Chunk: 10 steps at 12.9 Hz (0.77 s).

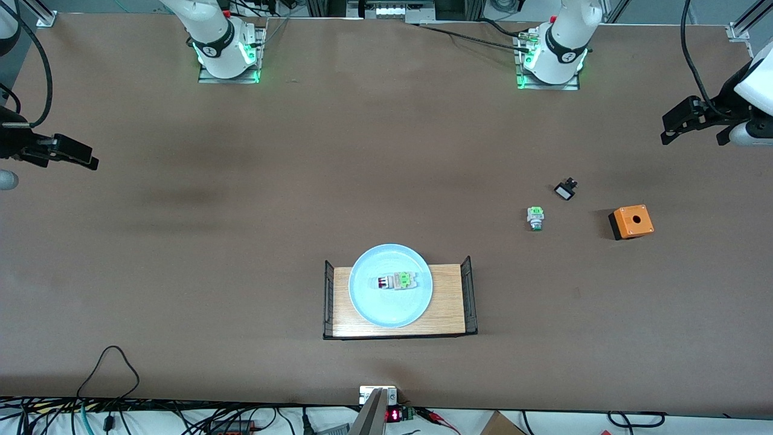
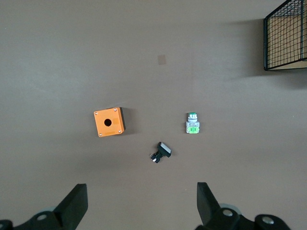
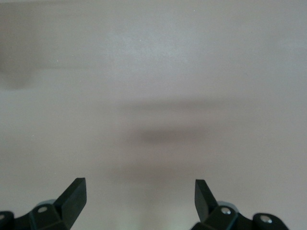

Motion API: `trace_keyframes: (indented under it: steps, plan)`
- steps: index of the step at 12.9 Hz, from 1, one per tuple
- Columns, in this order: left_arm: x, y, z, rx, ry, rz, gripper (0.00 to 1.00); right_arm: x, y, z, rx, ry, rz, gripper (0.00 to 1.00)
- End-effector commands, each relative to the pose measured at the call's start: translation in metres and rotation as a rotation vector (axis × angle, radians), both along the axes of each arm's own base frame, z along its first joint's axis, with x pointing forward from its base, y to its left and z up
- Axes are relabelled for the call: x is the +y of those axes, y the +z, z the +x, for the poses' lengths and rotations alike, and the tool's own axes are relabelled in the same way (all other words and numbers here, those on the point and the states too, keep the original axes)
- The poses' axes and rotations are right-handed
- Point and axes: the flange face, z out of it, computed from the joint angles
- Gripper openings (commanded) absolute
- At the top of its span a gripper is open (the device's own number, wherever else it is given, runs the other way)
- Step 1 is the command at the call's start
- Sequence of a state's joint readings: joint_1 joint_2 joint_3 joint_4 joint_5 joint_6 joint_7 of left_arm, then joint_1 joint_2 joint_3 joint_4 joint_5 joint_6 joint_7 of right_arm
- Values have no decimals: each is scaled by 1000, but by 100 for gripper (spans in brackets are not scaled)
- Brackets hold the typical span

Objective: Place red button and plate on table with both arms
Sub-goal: 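Move the left gripper over the green button on the blue plate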

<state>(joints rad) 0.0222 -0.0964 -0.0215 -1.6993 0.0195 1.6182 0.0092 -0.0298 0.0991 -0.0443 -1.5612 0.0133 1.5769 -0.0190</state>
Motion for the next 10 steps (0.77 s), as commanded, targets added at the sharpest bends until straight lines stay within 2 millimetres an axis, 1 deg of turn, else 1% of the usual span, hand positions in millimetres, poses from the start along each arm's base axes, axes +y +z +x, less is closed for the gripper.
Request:
trace_keyframes:
  steps: [1,2,3,4,5,6,8,9,10]
  plan:
    - [0,8,-3,1,14,-13,100,-1,6,-3,5,0,-16,100]
    - [0,8,-3,2,52,-12,100,-1,7,-3,2,0,-16,100]
    - [0,2,0,11,113,-15,100,0,7,-3,2,3,-16,100]
    - [-3,-6,6,25,208,-64,100,1,7,-3,2,4,-16,100]
    - [-10,-16,14,54,343,-182,100,1,6,-3,5,4,-16,100]
    - [-16,-21,27,63,481,-245,100,1,6,-3,7,4,-15,100]
    - [-36,-28,57,83,733,-251,100,2,7,-3,2,6,-16,100]
    - [-54,-27,72,93,843,-257,100,2,7,-3,2,6,-16,100]
    - [-69,-34,87,112,957,-256,100,2,7,-2,2,6,-16,100]
